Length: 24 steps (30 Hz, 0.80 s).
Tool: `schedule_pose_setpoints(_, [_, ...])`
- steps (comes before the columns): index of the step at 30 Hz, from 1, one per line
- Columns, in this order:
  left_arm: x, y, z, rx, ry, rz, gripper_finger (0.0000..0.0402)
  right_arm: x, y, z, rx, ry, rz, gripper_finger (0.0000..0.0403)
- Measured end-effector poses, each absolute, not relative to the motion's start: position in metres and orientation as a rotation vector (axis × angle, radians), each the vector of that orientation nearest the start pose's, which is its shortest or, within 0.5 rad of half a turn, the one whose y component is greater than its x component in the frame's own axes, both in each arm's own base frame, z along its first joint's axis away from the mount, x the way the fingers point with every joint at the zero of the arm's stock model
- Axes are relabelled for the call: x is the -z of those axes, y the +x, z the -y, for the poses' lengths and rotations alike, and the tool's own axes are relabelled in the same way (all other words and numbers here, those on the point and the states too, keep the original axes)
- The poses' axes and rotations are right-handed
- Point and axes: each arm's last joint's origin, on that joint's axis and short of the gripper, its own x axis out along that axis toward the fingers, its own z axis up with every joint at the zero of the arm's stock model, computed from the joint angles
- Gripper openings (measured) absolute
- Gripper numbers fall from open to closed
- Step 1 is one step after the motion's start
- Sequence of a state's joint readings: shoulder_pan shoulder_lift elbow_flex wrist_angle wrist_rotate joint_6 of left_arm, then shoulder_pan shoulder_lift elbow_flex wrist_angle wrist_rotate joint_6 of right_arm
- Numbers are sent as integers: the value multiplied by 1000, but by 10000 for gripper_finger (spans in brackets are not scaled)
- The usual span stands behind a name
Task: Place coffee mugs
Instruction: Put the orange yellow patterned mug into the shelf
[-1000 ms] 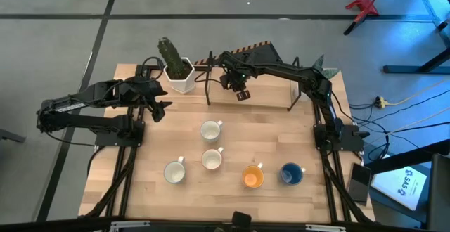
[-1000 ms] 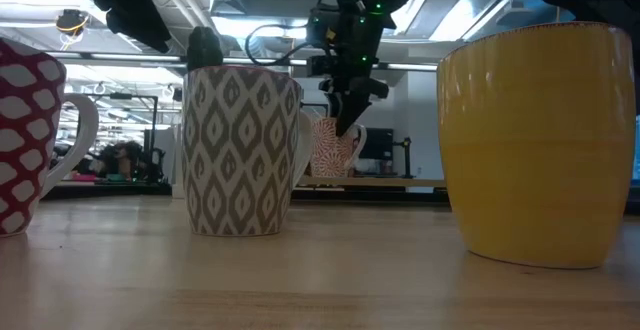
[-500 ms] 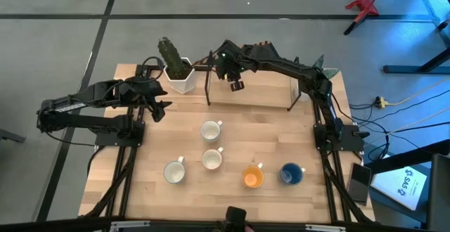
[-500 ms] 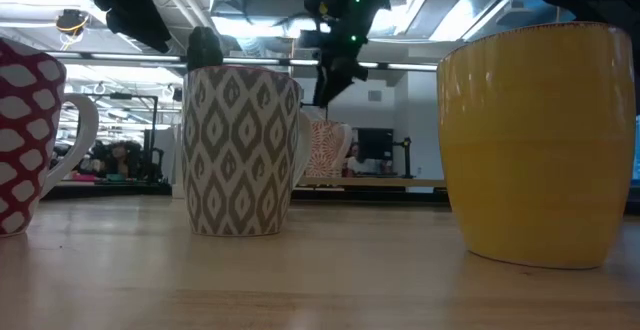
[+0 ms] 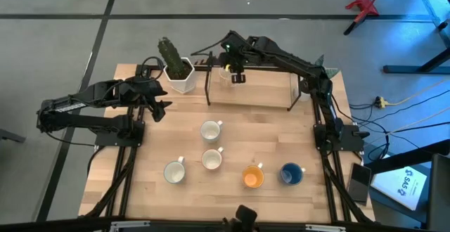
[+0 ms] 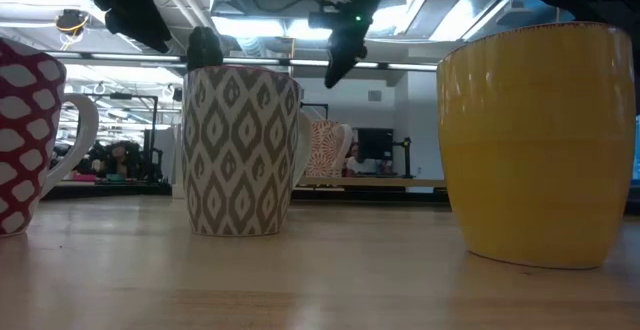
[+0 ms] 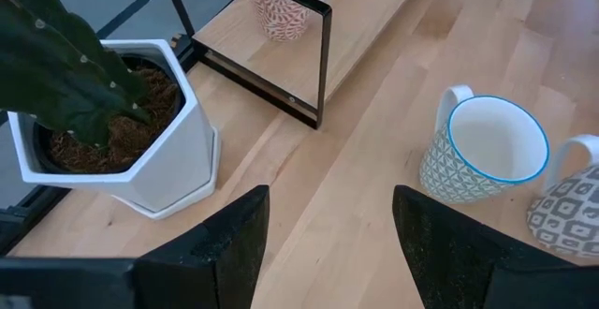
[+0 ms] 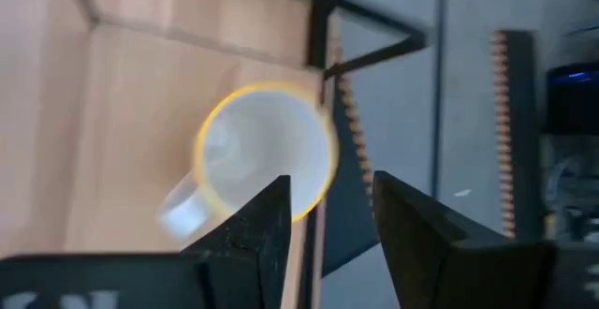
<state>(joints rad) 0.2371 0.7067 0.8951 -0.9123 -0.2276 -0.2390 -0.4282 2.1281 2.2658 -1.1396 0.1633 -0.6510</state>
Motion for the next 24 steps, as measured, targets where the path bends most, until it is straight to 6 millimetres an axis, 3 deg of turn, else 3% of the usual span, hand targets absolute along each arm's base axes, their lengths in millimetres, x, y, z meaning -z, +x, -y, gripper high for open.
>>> schedule_pose_setpoints(5, [-316, 116, -35, -533, -239, -671, 222, -331, 398, 175, 53, -394, -1231, 138])
schedule_pose_setpoints(10, [-316, 116, -35, -534, -240, -671, 222, -308, 399, 169, 3, -373, -1314, 138])
schedule_pose_setpoints(15, [-316, 116, -35, -534, -239, -671, 222, -288, 397, 168, 41, -285, -1379, 138])
schedule_pose_setpoints(24, [-316, 115, -35, -564, -227, -668, 222, -273, 401, 171, 109, -282, -1379, 138])
